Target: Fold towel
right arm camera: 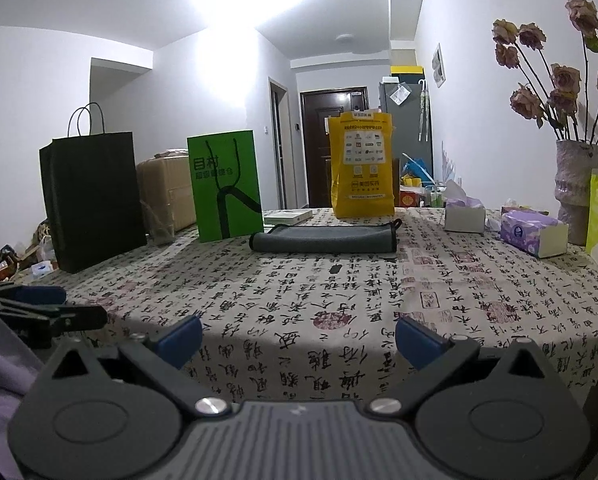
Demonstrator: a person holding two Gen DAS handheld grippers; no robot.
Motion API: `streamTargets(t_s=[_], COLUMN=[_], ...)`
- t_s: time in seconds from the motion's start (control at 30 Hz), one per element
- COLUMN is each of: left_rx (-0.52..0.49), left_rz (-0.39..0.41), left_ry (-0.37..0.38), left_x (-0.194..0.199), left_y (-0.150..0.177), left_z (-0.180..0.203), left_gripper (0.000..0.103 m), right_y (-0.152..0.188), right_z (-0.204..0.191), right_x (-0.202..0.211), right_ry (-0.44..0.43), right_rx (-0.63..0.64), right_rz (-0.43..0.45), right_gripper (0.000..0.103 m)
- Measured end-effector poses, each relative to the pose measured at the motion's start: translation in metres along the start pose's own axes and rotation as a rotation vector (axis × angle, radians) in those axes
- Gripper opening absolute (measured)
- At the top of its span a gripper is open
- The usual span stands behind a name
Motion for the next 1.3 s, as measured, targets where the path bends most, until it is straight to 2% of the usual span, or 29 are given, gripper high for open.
streamTargets(t_s=[1.3], left_rx=[-0.006], left_rz=[0.015], left_ry=[-0.010], left_x=[0.0010], left_y=[-0.0035], left_z=[-0.0012], left_gripper=[0.103], right_y=[-0.0029], right_z=[-0.0004], right_x=[-0.0005], right_ry=[0.002], right_rx=[0.007], right_rz=[0.011], right_gripper=[0.103])
Point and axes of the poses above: each gripper's, at about its wrist camera, not at the fingertips, and x roughly against the way its jaws point, z to its right, y to its underside, the point moved 5 cm from there along -x, roughly the way its jaws point, and after that the axes turned 4 degrees about z, right-handed, at the moved point
